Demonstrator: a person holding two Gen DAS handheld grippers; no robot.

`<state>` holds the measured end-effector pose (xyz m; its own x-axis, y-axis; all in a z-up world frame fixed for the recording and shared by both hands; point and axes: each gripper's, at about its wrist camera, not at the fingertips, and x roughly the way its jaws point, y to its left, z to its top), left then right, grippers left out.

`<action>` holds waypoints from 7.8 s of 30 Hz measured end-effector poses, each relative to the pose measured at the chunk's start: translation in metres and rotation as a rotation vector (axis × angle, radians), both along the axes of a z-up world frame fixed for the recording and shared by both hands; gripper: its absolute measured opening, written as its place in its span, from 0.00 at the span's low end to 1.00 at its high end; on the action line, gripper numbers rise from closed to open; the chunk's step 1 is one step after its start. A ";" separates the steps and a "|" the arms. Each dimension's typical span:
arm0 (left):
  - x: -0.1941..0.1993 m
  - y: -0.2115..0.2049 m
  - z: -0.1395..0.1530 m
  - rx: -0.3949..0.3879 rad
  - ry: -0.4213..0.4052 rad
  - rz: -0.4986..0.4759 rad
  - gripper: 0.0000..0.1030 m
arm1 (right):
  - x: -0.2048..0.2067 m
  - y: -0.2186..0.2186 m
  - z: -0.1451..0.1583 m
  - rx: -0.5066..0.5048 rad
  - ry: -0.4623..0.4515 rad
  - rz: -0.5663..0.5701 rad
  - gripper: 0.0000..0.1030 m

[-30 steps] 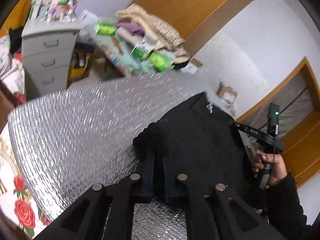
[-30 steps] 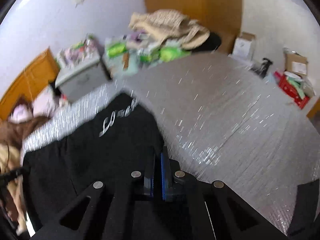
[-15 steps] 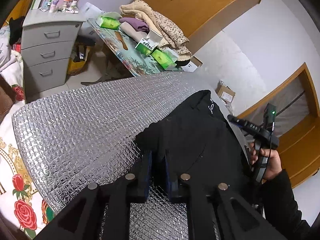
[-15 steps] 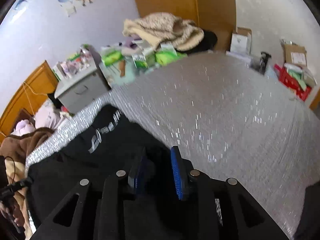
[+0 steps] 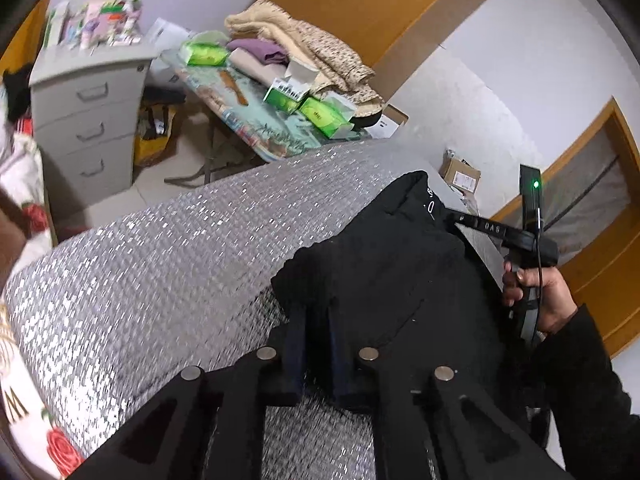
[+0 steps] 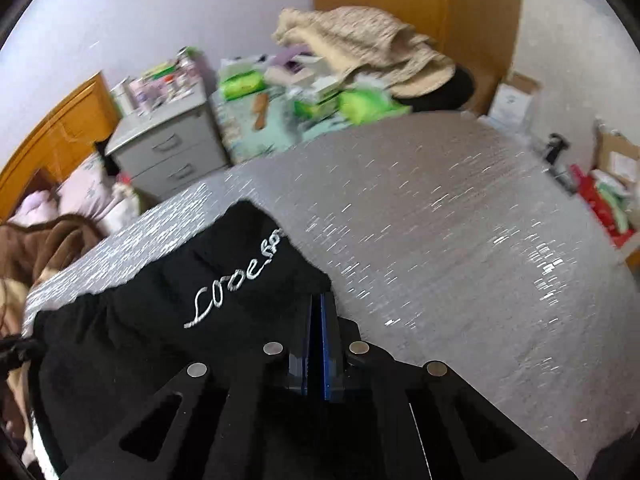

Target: Fold clothes

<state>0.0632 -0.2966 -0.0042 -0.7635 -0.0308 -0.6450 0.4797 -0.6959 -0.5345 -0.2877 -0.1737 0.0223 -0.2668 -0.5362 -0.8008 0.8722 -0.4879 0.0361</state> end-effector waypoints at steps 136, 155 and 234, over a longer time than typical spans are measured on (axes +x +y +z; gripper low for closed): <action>0.030 -0.005 0.013 0.000 0.079 0.031 0.06 | 0.334 0.312 -0.002 -0.083 -0.064 0.097 0.02; 0.046 0.044 0.054 -0.126 0.119 -0.043 0.10 | 0.277 0.402 0.045 -0.338 -0.039 -0.306 0.26; -0.037 0.304 0.004 -0.341 -0.002 -0.833 0.12 | 0.366 0.723 -0.015 -0.488 -0.035 -1.766 0.03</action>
<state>0.0261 0.0072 0.0002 -0.6228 0.3422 -0.7036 -0.2506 -0.9392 -0.2349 0.0782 0.5495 0.0077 -0.7012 0.1602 -0.6947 -0.5939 -0.6704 0.4449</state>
